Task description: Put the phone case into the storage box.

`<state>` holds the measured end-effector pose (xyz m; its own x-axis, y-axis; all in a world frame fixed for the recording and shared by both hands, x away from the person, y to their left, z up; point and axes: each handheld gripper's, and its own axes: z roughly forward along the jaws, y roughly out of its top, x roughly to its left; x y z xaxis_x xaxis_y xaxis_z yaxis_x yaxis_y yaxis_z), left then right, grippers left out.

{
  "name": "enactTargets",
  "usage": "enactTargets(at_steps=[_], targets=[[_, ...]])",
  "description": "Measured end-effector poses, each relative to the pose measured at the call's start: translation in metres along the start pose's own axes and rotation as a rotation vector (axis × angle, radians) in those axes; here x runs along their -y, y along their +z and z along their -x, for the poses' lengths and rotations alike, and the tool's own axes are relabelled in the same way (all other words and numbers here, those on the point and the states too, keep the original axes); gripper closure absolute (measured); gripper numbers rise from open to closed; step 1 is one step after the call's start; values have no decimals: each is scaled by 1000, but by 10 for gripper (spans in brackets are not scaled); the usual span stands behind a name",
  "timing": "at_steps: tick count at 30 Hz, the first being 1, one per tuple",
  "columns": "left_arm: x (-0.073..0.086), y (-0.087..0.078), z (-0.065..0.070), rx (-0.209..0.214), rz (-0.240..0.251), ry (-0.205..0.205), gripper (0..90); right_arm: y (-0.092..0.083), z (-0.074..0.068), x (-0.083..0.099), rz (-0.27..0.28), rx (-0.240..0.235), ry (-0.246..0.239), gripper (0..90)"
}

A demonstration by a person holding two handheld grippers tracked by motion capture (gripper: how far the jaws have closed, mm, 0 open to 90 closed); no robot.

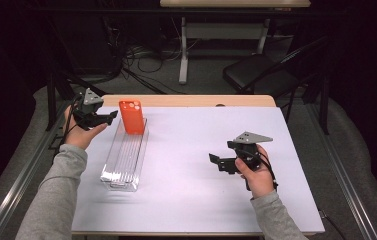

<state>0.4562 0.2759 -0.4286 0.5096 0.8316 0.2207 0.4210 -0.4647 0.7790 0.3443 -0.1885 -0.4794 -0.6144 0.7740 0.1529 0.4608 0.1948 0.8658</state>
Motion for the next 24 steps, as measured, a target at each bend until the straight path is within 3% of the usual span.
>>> enactTargets(at_steps=[7,15,24], targets=[[-4,-12,6,48,7,-39,286,-2,0,-2,0,-1,-6,137],[-9,-31,18,164,54,-103,287,-5,-3,-5,1,-12,-16,45],[-7,-48,26,216,94,-139,257,-14,-5,-10,17,-16,4,3]])
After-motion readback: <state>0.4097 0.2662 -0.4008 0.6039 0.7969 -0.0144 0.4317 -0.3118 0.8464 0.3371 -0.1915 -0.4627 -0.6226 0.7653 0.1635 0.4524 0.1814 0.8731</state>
